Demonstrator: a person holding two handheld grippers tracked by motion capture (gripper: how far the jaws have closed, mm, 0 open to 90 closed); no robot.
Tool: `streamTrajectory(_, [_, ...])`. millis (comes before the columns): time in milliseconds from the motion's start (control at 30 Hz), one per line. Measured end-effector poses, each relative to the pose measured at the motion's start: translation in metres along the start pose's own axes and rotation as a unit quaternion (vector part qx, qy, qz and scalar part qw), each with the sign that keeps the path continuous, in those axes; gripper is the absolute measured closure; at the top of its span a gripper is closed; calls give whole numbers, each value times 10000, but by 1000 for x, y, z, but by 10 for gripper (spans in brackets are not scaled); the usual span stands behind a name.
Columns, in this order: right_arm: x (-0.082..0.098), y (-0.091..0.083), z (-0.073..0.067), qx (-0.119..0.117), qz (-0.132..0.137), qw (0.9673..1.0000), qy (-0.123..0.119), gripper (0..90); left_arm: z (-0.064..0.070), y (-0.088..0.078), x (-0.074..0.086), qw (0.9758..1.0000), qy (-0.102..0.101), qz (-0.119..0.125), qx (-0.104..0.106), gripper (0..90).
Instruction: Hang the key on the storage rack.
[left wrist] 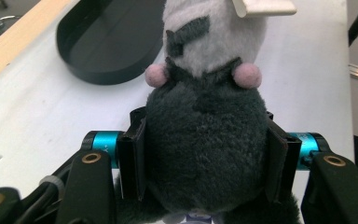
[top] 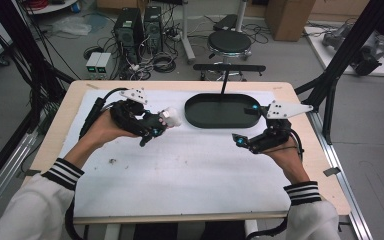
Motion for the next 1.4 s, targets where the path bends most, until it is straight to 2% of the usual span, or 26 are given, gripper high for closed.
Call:
streamTrajectory(67, [-6, 7, -1, -166, -42, 9999, -20, 8, 5, 5, -3, 9999, 98, -51, 98, 443])
streamTrajectory(233, [-13, 18, -3, -363, -211, 9991, -90, 8, 11, 11, -8, 9996, 177, -27, 202, 443])
streamTrajectory(267, [-16, 24, -4, -448, -262, 9985, -168, 8, 13, 14, -10, 9994, 216, -9, 259, 443])
streamTrajectory(500, [-24, 39, -9, -714, -443, 9960, -304, 8, 18, 20, -14, 9990, 286, 11, 337, 443])
streamTrajectory(533, [-25, 45, -11, -808, -552, 9946, -358, 8, 19, 21, -15, 9988, 334, -29, 356, 443])
streamTrajectory(567, [-25, 45, -11, -808, -552, 9946, -358, 8, 19, 21, -15, 9988, 334, -29, 356, 443])
streamTrajectory(600, [-25, 51, -13, -925, -647, 9928, -392, 8, 22, 23, -17, 9987, 317, -20, 398, 443])
streamTrajectory(633, [-25, 51, -13, -925, -647, 9928, -392, 8, 22, 23, -17, 9987, 317, -20, 398, 443])
streamTrajectory(667, [-26, 58, -15, -1046, -709, 9909, -452, 8, 24, 26, -19, 9983, 395, -52, 436, 443])
streamTrajectory(800, [-26, 67, -18, -1198, -844, 9879, -501, 8, 30, 33, -22, 9974, 490, -86, 512, 443])
streamTrajectory(1100, [-26, 78, -20, -1389, -873, 9854, -453, 8, 38, 38, -24, 9960, 634, -152, 606, 442])
streamTrajectory(1233, [-29, 87, -24, -1641, -967, 9806, -469, 10, 39, 39, -25, 9956, 689, -172, 618, 442])
streamTrajectory(1267, [-30, 89, -25, -1720, -1004, 9787, -501, 40, 39, 40, -24, 9954, 701, -197, 620, 442])
streamTrajectory(1300, [-30, 89, -25, -1720, -1004, 9787, -501, 40, 39, 40, -24, 9954, 701, -197, 620, 442])
streamTrajectory(1400, [-33, 97, -28, -1886, -1095, 9745, -536, 54, 41, 40, -25, 9952, 710, -165, 655, 441])
Point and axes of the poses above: each handheld gripper's, and its own axes: y roughly forward along the jaws, x roughly out of its underside, z roughly to its right, the point moved 4 cm from there along y, roughly forward along the jaws
